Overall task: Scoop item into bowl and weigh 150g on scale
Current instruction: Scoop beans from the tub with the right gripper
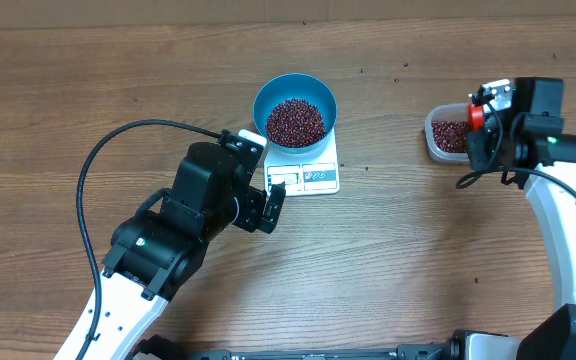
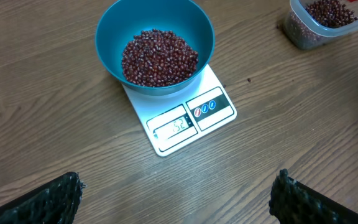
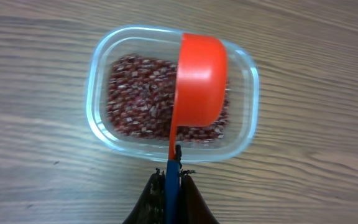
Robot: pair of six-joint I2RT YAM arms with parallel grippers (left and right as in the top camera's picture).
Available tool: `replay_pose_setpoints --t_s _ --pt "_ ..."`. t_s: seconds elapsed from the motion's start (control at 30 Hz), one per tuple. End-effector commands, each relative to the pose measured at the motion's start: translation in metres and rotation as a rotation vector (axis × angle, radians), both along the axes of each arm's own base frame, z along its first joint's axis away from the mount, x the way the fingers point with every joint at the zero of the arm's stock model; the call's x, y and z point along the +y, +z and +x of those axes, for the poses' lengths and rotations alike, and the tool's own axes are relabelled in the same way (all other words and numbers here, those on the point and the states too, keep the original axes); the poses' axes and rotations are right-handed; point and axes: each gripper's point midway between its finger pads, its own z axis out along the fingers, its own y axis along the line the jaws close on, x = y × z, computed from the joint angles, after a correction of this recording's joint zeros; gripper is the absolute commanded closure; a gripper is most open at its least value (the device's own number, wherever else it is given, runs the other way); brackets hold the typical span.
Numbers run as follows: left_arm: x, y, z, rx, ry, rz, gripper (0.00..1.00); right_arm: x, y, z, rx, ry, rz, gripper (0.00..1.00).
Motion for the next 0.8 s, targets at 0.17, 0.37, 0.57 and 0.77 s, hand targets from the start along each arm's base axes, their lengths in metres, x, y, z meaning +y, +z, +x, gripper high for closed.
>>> replay_pose_setpoints --t_s 0.17,0.37,0.57,0.77 --pt "0.003 -0.003 0.001 0.000 0.007 0.013 0.00 -0.014 0.021 0.007 -0.098 -0.177 -0.026 0.96" --pt "0.003 -0.003 0.001 0.000 0.007 0.012 0.00 0.011 0.029 0.020 -0.155 -0.086 0.097 0.96" --pt "0.004 -0.003 0.001 0.000 0.007 0.013 0.01 0.062 0.069 0.035 -0.306 0.116 0.325 0.96" --pt "0.003 -0.003 0.001 0.000 0.007 0.012 0.00 0.101 0.089 0.030 -0.346 0.285 0.505 0.96"
